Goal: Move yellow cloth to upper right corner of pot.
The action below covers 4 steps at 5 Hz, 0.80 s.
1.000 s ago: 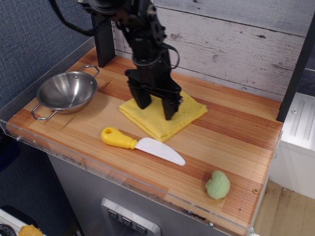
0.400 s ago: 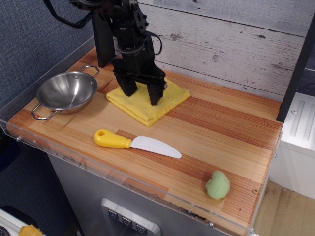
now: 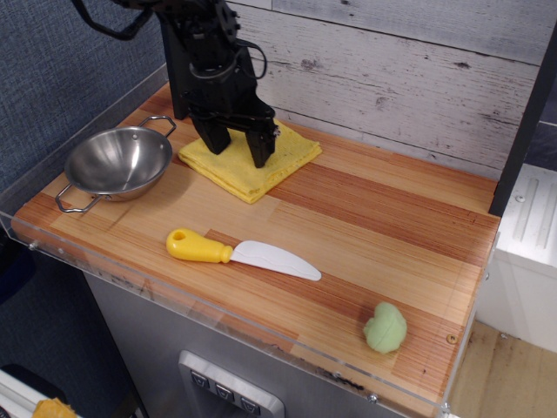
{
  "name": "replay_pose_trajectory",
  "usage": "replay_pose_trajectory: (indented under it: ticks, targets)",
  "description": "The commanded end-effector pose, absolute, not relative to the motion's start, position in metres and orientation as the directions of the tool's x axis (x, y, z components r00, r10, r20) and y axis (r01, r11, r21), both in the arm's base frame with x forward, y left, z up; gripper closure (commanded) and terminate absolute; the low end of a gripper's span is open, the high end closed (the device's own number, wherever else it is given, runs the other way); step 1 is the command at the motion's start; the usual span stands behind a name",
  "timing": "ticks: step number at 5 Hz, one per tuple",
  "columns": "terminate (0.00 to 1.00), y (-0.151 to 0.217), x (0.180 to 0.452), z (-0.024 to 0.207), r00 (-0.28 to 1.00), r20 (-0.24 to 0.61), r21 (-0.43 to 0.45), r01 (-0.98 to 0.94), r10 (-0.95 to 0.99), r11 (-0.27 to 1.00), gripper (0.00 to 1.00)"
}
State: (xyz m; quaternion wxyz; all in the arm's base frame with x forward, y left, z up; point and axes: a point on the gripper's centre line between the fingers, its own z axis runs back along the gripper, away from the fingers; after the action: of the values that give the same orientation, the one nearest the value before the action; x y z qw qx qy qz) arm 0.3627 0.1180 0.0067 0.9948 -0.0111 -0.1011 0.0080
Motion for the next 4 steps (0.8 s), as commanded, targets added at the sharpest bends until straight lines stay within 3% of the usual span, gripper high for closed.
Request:
replay_pose_trajectory:
  ticks: [1, 4]
  targets:
    - [0.00, 0.148, 0.350, 0.017, 0.978, 0.204, -0.022, -0.050, 0.053, 0.999, 0.00]
    - [0.00, 0.132, 0.359, 0.055, 0.969, 0.242, -0.012, -0.049, 0.051, 0.999, 0.00]
